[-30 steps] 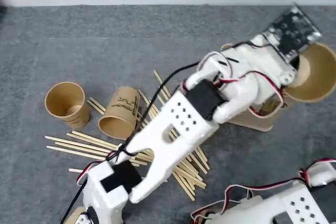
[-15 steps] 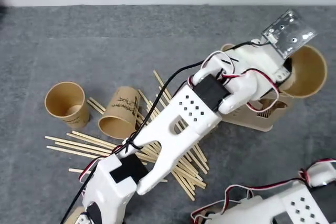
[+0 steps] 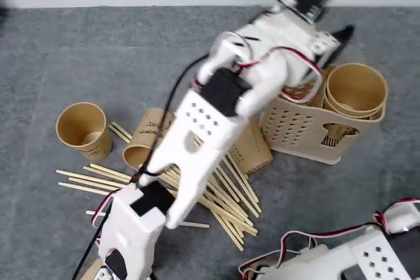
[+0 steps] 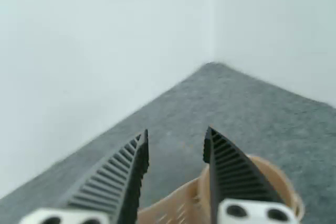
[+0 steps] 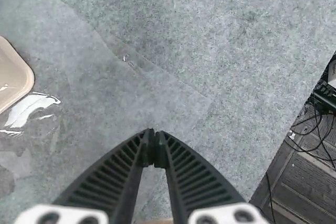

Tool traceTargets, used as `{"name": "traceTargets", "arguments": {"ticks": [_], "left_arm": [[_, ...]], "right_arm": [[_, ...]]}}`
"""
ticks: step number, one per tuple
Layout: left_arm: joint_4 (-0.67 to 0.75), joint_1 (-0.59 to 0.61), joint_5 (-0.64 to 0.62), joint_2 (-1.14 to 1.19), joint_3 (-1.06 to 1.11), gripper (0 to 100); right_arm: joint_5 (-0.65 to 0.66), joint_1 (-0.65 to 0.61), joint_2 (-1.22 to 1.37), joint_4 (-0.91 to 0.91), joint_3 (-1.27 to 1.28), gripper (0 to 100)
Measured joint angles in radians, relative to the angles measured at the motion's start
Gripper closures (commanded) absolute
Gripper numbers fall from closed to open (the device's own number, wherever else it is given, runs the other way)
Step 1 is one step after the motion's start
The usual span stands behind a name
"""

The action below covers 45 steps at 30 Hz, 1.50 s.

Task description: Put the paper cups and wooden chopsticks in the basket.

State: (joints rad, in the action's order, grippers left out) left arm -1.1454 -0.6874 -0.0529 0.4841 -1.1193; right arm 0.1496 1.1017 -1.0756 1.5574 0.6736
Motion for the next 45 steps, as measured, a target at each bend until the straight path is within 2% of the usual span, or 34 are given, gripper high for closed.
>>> {"name": "traceTargets", "arguments": {"ticks": [7, 10, 14, 18, 24, 30, 38, 45], "left_arm": [[-0.459, 0.167, 0.040, -0.002, -0.269, 83], [-0.569, 0.253, 0.066, -0.002, -0.333, 87], [-0.589, 0.408, 0.089, -0.009, -0.327, 89], [-0.589, 0.505, 0.169, -0.127, -0.198, 89], [-0.591, 0.608, 0.265, -0.430, 0.218, 89], [-0.591, 0.775, 0.362, -0.663, 0.612, 89], [-0.591, 1.045, 0.635, -0.732, 0.885, 89], [-0.591, 1.083, 0.896, -0.733, 1.053, 82]], "right_arm": [[0.000, -0.014, 0.000, -0.011, 0.000, 99.1], [0.000, -0.057, 0.000, -0.017, 0.000, 99.1], [0.000, -0.129, 0.000, -0.018, 0.000, 99.1], [0.000, -0.193, 0.000, -0.018, 0.000, 99.1], [0.000, -0.347, 0.000, -0.018, 0.000, 99.1], [0.000, -0.575, 0.000, -0.018, 0.000, 99.1], [0.000, -0.868, 0.000, -0.018, 0.000, 99.1], [0.000, -1.026, 0.000, -0.006, 0.000, 99.1]]}}
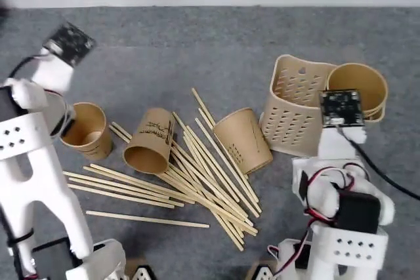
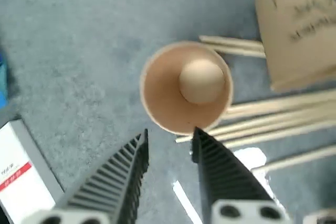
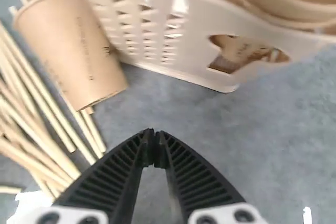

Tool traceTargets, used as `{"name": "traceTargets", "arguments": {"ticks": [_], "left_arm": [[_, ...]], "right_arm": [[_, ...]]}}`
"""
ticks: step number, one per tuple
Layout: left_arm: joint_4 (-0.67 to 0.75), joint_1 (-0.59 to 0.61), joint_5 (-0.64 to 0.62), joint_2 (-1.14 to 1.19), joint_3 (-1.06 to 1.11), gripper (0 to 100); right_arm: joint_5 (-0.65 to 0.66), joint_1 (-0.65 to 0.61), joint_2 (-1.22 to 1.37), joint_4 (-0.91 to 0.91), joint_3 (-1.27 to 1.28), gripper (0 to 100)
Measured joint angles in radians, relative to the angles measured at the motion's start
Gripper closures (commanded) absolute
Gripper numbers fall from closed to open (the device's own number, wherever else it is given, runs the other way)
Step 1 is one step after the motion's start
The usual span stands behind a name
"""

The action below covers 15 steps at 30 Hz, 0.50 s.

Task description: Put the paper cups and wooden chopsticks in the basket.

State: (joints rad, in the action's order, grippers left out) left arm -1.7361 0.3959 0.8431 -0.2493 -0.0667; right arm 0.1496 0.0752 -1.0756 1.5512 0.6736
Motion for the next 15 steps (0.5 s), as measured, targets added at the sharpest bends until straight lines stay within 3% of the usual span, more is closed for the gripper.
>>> {"name": "traceTargets", "arguments": {"ticks": [9, 15], "left_arm": [[0.000, 0.000, 0.206, 0.000, 0.164, 82], [0.069, 0.000, 0.269, 0.000, 0.311, 82]], "right_arm": [[0.000, -0.120, 0.000, 0.046, 0.000, 99.1], [0.000, -0.256, 0.000, 0.046, 0.000, 99.0]]}}
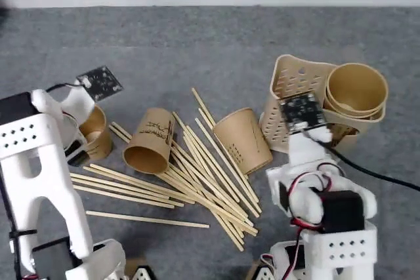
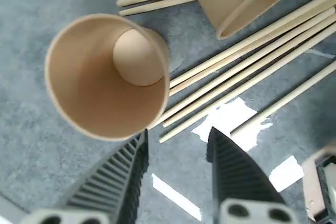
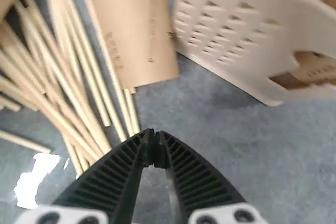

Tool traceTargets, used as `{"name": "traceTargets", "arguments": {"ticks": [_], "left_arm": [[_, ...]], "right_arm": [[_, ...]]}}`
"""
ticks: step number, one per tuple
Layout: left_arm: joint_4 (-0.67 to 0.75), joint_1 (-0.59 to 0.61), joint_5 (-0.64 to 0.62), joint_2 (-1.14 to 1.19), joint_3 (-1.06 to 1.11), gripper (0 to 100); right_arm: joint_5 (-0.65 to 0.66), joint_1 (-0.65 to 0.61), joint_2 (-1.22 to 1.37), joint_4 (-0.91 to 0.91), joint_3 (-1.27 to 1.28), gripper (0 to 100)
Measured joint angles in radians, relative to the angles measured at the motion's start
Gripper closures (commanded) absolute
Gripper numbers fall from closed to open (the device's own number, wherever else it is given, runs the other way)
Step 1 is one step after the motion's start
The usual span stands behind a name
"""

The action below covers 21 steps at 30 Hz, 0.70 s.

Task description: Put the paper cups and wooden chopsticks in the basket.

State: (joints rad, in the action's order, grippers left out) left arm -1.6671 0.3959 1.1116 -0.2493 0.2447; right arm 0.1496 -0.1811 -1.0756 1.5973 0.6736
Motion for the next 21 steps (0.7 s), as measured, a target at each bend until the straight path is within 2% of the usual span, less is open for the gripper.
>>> {"name": "traceTargets", "arguments": {"ticks": [9, 16, 21], "left_arm": [[0.146, 0.002, 0.021, -0.015, 0.149, 82], [0.293, 0.002, 0.020, -0.043, 0.235, 87], [0.307, 0.002, 0.020, -0.054, 0.236, 86]], "right_arm": [[0.000, -0.198, 0.000, -0.018, 0.000, 99.0], [-0.057, -0.270, 0.000, -0.086, 0.035, 99.0], [-0.069, -0.318, 0.000, -0.178, 0.138, 99.0]]}}
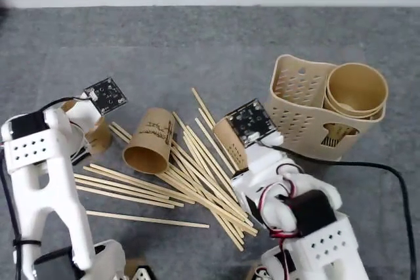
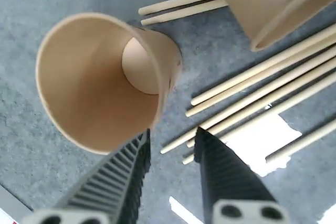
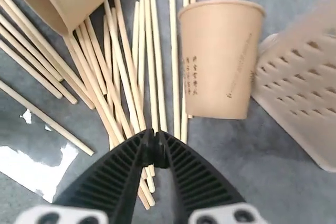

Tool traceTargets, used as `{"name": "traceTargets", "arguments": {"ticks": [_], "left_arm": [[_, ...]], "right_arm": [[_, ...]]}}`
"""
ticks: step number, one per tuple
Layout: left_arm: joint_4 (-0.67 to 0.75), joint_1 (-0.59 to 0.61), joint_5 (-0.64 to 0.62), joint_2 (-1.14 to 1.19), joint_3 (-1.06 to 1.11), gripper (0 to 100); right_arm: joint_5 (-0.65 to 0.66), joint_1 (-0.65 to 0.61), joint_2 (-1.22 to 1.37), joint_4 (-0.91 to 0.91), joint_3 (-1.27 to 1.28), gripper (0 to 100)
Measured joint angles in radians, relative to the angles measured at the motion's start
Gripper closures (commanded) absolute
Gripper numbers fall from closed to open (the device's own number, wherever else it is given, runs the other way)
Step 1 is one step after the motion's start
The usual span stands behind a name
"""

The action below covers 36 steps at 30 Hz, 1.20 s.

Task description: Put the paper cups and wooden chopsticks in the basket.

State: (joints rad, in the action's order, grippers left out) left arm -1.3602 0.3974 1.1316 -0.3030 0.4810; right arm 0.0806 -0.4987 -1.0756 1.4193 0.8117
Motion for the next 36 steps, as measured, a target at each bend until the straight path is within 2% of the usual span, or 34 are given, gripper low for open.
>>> {"name": "traceTargets", "arguments": {"ticks": [6, 20, 26, 28, 31, 34, 36], "left_arm": [[-0.057, 0.000, 0.005, 0.014, -0.061, 86], [-0.038, -0.020, 0.005, 0.025, -0.083, 86], [0.049, -0.020, 0.002, 0.117, -0.060, 87], [0.058, -0.020, 0.002, 0.144, -0.060, 91], [0.058, -0.020, 0.003, 0.157, -0.060, 99], [0.058, -0.020, 0.005, 0.157, -0.060, 99], [0.058, -0.012, 0.003, 0.157, -0.060, 99]], "right_arm": [[0.000, 0.006, 0.000, -0.044, 0.021, 99.0], [0.000, 0.005, 0.000, -0.061, 0.021, 99.0], [-0.003, 0.003, 0.000, -0.061, 0.021, 99.0], [-0.006, 0.003, 0.000, -0.066, 0.021, 99.0], [-0.006, -0.035, 0.000, -0.087, 0.021, 98.9], [-0.006, -0.091, 0.000, -0.121, 0.021, 98.6], [-0.006, -0.133, 0.000, -0.149, 0.023, 94.8]]}}
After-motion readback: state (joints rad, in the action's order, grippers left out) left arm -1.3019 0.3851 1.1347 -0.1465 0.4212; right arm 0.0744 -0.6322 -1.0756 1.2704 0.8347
